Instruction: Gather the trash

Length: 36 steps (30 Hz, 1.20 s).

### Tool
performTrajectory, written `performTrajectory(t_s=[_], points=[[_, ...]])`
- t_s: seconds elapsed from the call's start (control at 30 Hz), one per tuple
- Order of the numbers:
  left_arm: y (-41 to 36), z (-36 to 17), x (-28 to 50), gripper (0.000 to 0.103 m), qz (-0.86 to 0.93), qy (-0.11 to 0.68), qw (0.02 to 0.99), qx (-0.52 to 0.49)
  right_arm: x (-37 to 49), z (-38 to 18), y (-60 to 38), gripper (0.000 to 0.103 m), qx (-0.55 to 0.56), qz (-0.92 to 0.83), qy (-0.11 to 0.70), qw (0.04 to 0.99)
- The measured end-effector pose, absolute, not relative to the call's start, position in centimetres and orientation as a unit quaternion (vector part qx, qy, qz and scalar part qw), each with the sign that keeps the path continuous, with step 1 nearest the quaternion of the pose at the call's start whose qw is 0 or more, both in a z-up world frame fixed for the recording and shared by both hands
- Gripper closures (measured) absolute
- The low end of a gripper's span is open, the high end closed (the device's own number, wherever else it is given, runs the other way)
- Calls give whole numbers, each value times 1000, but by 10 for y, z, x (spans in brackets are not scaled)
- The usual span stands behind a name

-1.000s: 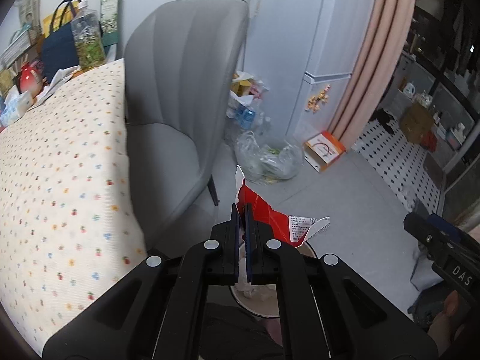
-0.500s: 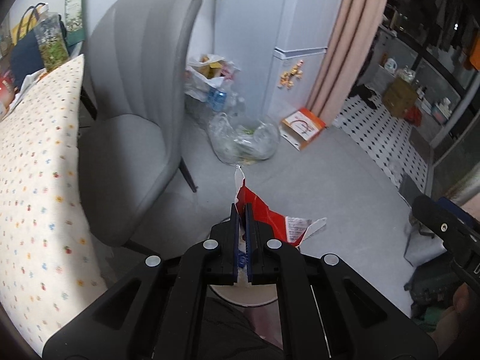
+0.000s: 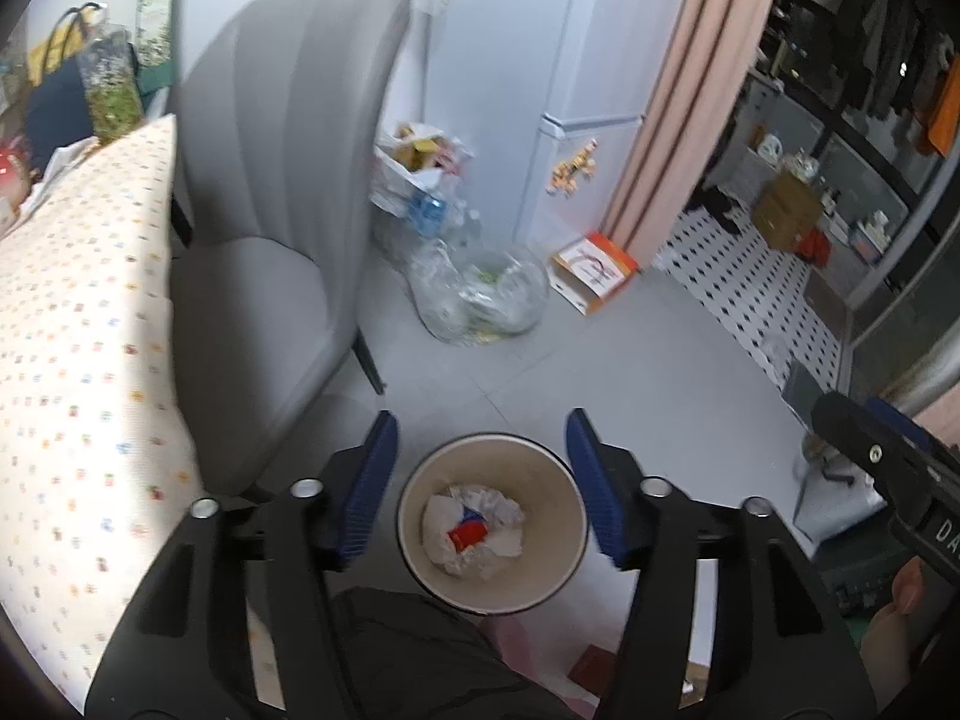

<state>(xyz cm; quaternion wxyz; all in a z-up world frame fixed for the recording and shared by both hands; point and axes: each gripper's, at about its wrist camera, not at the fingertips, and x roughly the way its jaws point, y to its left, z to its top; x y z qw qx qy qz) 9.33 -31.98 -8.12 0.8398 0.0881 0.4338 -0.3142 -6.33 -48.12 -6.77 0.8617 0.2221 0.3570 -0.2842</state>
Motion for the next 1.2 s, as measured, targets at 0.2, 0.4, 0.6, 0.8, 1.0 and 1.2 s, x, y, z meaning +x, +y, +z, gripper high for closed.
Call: performTrajectory(t_s=[0.2,0.4,0.6,0.8,1.0,1.2], points=[[-291,-60,98,34,-282,407,866,69,-57,-53,-458,9,211,-269,348,873],[-259,-40,95,27,-259,382,885,51,-50,-34,-430,8,192,-253,338,886],[-222,-24,91,17,-229,362,903,37,-46,-13,-402,8,171,-236,327,899],[-187,-5,84,10,-205,338,918,25,-44,9,-369,8,147,-217,312,913],[-156,9,74,7,-184,320,929,16,-47,29,-338,8,127,-197,297,926],[-124,22,61,6,-158,301,940,11,-50,46,-308,8,112,-174,284,936]])
